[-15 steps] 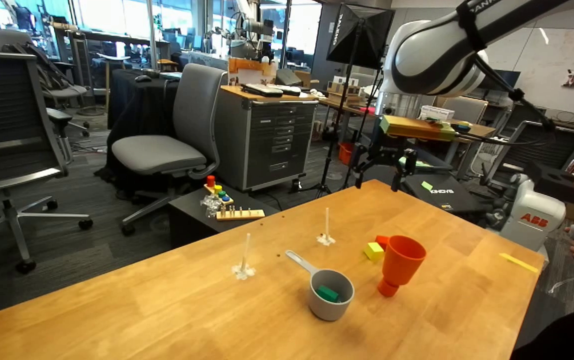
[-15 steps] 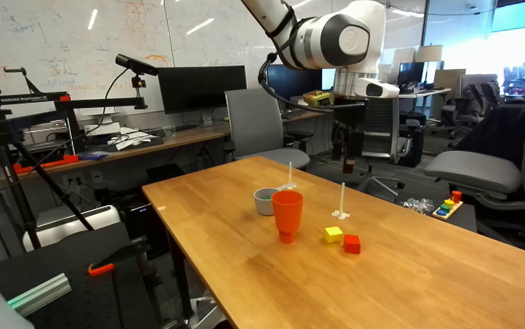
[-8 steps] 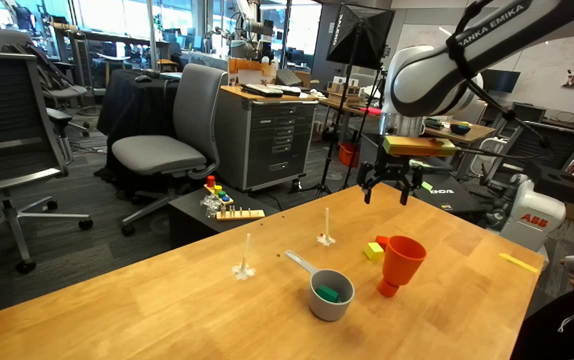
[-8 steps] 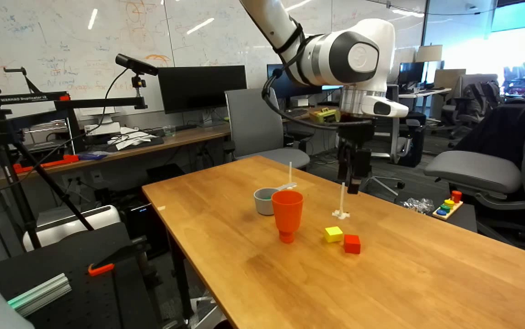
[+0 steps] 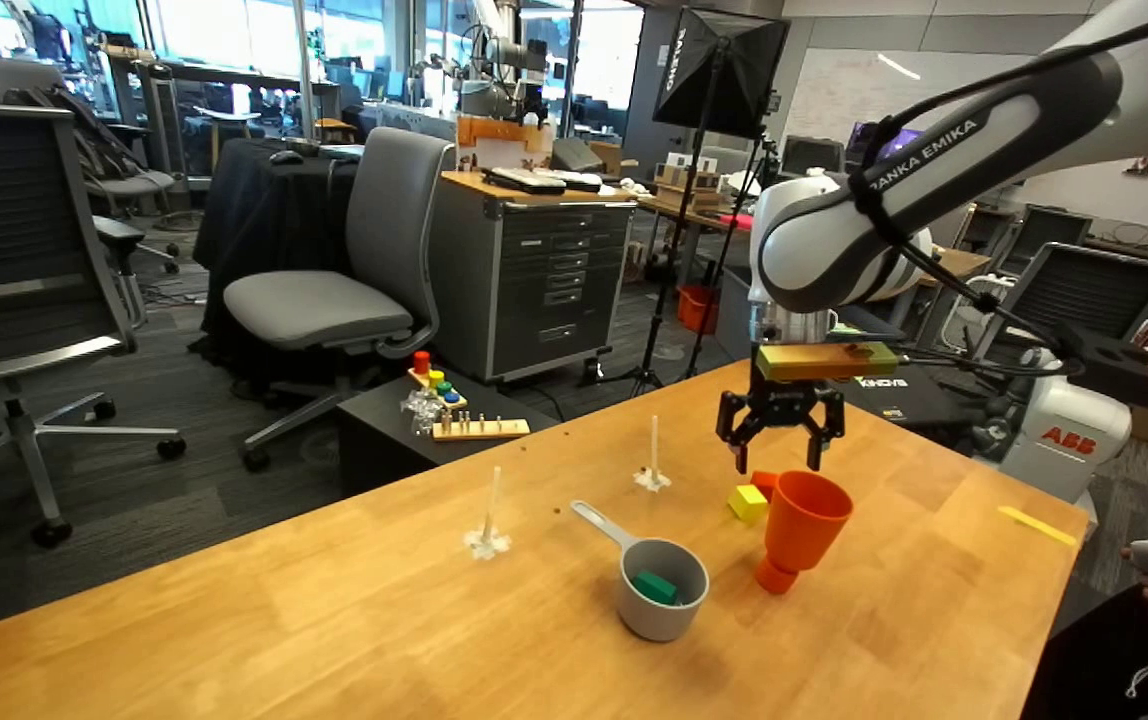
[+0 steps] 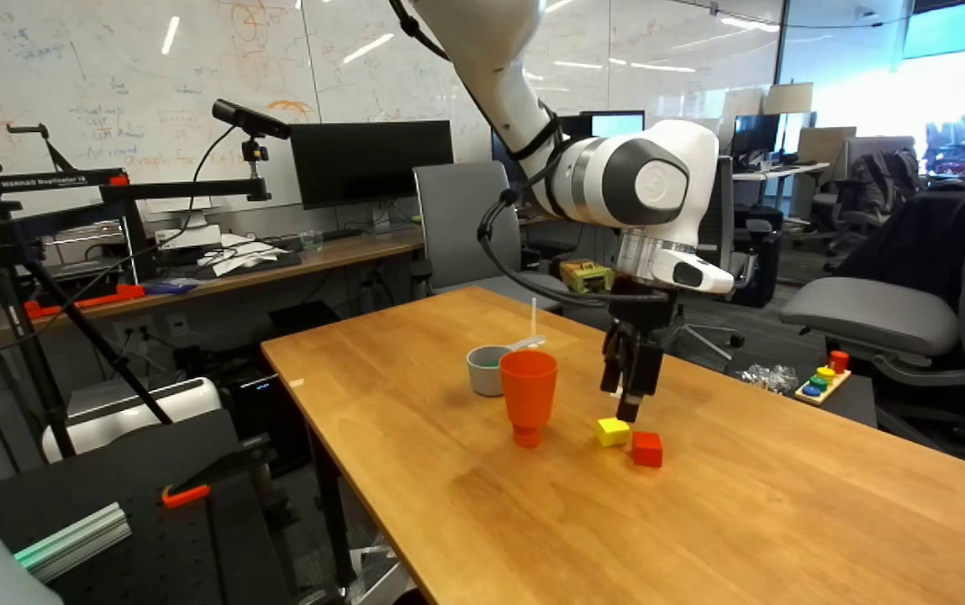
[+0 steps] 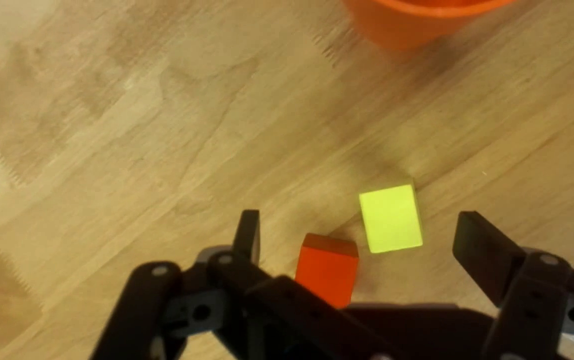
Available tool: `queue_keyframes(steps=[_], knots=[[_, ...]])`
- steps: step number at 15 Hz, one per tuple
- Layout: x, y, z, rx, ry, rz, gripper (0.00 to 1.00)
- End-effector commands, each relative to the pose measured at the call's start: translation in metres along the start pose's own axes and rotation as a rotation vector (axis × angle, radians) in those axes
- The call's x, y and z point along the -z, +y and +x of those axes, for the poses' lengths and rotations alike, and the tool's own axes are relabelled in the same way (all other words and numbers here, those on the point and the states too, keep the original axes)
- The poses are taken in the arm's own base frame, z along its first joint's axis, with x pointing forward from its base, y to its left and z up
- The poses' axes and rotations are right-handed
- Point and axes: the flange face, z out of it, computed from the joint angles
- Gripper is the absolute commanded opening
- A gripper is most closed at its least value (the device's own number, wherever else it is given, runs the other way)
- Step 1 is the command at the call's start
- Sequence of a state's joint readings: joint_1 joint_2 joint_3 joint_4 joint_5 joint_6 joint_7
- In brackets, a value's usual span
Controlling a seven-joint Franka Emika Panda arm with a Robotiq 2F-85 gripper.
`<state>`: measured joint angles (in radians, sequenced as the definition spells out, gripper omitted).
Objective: Put the blocks in the gray pot one at a time
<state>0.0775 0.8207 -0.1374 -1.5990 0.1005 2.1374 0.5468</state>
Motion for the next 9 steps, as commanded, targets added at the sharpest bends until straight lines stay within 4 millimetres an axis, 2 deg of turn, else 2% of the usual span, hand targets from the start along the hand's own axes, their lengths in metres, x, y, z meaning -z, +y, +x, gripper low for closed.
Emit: queue_keyframes(steps=[1,6,7,8,9], knots=[[-0.01,-0.006,0.01,-0.001,-0.032,-0.014,1.0],[-0.024,-0.015,0.017,0.012,-0.04,-0.017,1.0],[-0.028,-0.018,0.019,0.021,-0.035,-0.017,0.75],[-0.03,-0.021,0.021,0.026,-0.029,-0.018,0.74],[-0.033,-0.023,0.022,0.031,-0.033,-0.013,0.68]])
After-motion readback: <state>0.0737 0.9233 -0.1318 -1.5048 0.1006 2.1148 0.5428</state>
